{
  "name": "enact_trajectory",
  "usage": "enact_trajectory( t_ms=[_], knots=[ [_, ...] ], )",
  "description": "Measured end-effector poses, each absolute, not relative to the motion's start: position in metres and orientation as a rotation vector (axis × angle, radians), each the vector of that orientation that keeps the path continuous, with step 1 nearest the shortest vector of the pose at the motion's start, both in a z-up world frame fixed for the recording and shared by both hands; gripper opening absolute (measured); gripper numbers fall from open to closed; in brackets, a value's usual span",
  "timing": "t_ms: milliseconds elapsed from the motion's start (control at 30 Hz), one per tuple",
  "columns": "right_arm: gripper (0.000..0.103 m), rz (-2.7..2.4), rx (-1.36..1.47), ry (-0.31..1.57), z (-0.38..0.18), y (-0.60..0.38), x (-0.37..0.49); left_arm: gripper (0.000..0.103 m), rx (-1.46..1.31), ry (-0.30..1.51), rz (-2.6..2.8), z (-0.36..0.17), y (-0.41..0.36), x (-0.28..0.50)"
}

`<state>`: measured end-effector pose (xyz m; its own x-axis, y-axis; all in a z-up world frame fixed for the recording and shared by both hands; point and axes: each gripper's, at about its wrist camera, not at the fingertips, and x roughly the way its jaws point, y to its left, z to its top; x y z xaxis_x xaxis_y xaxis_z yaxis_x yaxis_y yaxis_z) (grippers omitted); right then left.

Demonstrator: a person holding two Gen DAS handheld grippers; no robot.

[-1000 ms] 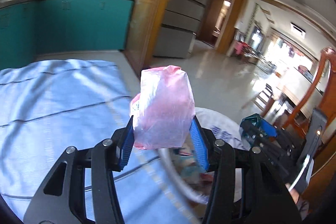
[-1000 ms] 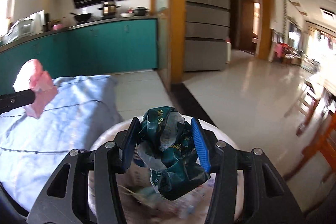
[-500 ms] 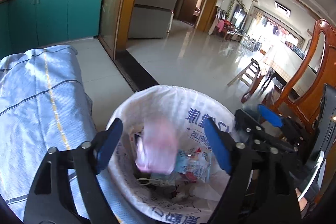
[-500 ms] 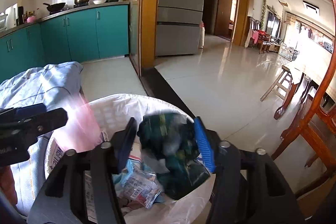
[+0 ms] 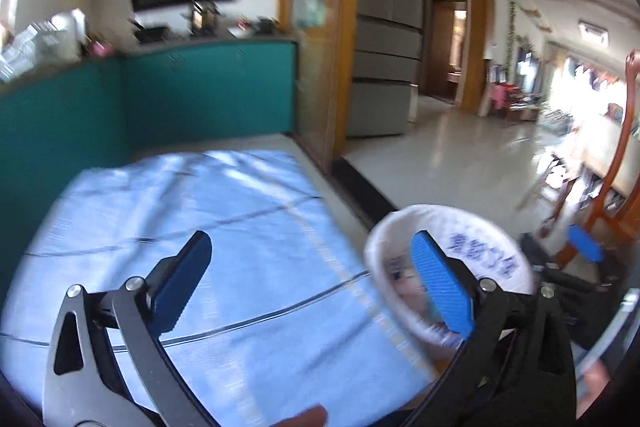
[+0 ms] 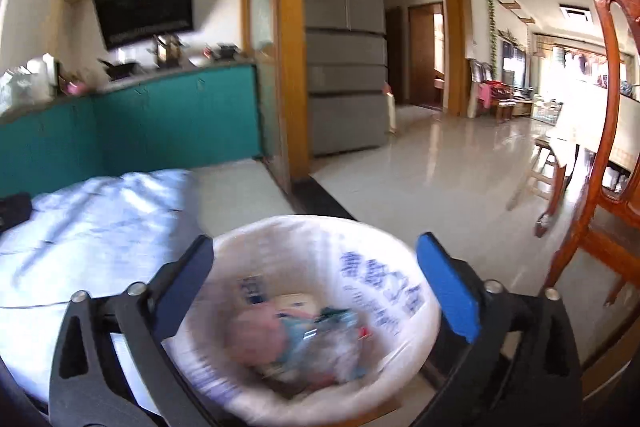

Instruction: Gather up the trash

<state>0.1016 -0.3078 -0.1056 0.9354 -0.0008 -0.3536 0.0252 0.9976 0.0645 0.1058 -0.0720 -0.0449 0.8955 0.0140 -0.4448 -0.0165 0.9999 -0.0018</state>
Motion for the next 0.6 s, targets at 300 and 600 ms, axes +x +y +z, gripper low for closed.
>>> enact_trajectory(
  t_ms=[300,600],
  knots=[
    [0.1,-0.065,-0.109,0.295,-0.045,-0.244,0.01,0.1,0.015,0.339,0.079,-0.005,-0.039,0.003],
    [0.1,-0.091,-0.147,0.282,-0.032,-0.226,-0.019,0.1,0.016,0.281,0.1,0.012,-0.022,-0.033]
  ],
)
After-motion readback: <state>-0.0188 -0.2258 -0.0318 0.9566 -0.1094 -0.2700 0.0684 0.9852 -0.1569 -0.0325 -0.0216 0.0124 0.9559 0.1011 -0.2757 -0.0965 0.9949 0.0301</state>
